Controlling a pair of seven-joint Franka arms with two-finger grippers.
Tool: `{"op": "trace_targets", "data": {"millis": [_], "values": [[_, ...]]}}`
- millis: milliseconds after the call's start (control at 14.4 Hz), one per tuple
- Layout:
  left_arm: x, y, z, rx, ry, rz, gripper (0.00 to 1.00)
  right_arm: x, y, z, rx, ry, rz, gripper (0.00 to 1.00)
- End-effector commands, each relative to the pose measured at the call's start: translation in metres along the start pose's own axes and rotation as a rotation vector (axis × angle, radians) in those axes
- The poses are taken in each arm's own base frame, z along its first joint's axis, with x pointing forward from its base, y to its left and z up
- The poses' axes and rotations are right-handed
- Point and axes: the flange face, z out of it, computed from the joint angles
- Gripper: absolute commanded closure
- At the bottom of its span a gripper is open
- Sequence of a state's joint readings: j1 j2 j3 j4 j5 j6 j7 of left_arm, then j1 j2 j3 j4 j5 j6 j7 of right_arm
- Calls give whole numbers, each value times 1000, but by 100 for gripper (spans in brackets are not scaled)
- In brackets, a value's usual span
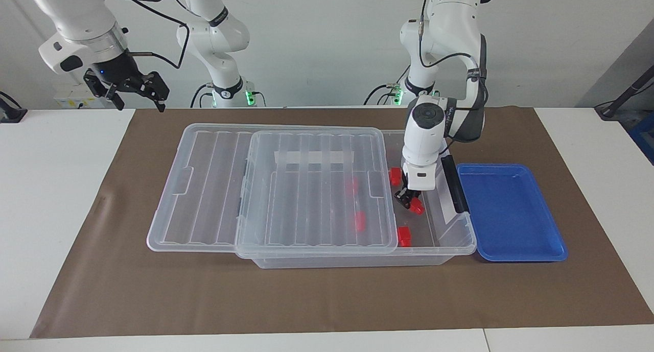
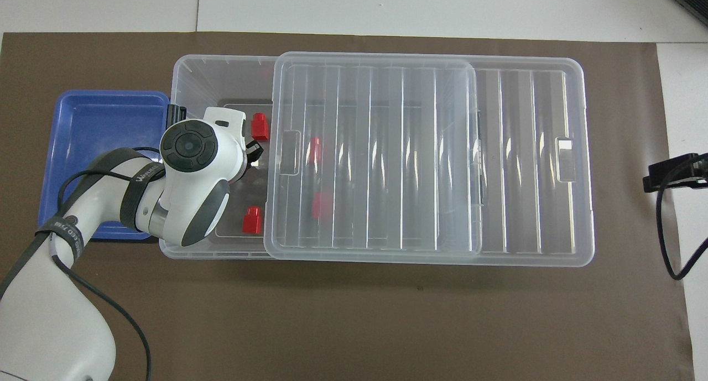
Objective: Place red block in blue tray from box
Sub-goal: 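Lift the red block up out of the box with the left gripper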
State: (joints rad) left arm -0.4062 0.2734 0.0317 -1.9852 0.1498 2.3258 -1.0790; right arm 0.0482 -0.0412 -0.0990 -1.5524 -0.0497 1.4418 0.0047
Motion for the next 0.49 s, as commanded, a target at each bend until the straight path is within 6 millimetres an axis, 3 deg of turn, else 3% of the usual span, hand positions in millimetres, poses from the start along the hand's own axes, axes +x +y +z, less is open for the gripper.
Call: {"op": "trace_targets", "data": {"millis": [0,209,418], "values": [[3,0,-5,5,-12,-44,100,3,3,-1,7,3,-13,0],[5,2,-9,-14,-2,-150,100,3,3,-1,7,3,-13,0],[19,-6,-15,-26,5,-208,100,3,4,-1,8,3,-12,0]]}}
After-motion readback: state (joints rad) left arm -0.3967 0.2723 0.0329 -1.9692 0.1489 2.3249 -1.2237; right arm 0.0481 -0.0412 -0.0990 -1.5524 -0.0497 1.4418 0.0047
